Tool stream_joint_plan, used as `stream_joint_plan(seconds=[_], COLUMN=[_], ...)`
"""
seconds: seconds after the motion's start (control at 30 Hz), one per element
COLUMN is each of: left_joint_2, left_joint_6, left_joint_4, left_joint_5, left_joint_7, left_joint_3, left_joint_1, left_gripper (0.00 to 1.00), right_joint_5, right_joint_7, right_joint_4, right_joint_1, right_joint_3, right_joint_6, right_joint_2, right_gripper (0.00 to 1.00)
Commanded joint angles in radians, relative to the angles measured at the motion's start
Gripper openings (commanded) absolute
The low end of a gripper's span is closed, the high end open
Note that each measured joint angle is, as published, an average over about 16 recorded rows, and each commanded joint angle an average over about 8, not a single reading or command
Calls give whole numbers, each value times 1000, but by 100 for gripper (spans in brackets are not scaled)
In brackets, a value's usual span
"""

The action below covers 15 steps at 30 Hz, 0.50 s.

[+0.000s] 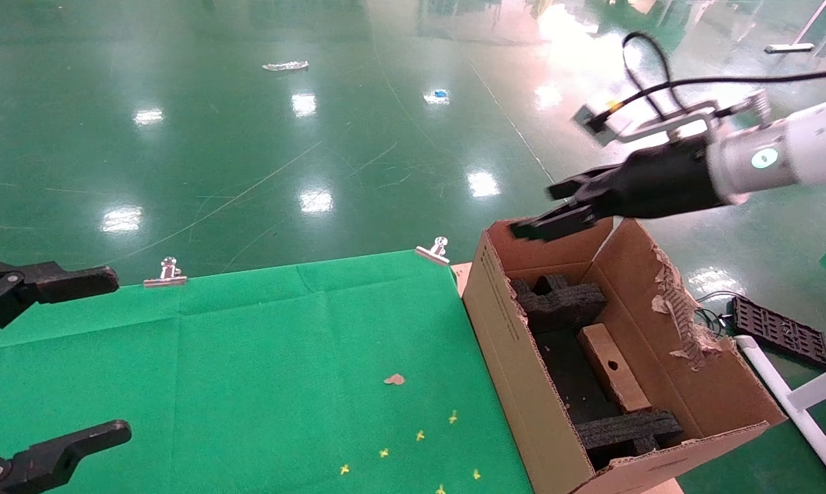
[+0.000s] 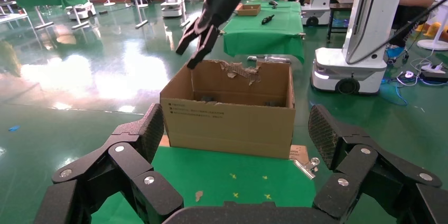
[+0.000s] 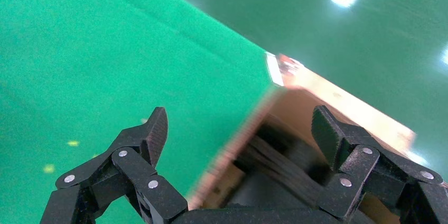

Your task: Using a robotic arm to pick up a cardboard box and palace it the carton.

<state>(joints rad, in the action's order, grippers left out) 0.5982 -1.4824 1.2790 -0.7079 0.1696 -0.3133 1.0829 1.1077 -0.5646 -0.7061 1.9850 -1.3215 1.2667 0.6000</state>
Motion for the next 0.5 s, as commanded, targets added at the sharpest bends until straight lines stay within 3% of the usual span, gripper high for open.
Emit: stream_joint_plan(seconds=[0.03, 0.5], left_joint_2=[0, 0], left_joint_6=[0, 0], left_joint_4=[0, 0], left_joint_5=[0, 0], left_joint_7=[0, 0], left_joint_3=[0, -1], left_joint_1=[0, 0], left_gripper=[100, 100], right_joint_5=[-17, -137], right_joint_7=[17, 137], right_joint_4=[-26, -209], right_joint_1=[-41, -330], right_joint_3=[47, 377], right_joint_6=[10, 83], right_joint_2=[1, 4], right_gripper=[100, 100])
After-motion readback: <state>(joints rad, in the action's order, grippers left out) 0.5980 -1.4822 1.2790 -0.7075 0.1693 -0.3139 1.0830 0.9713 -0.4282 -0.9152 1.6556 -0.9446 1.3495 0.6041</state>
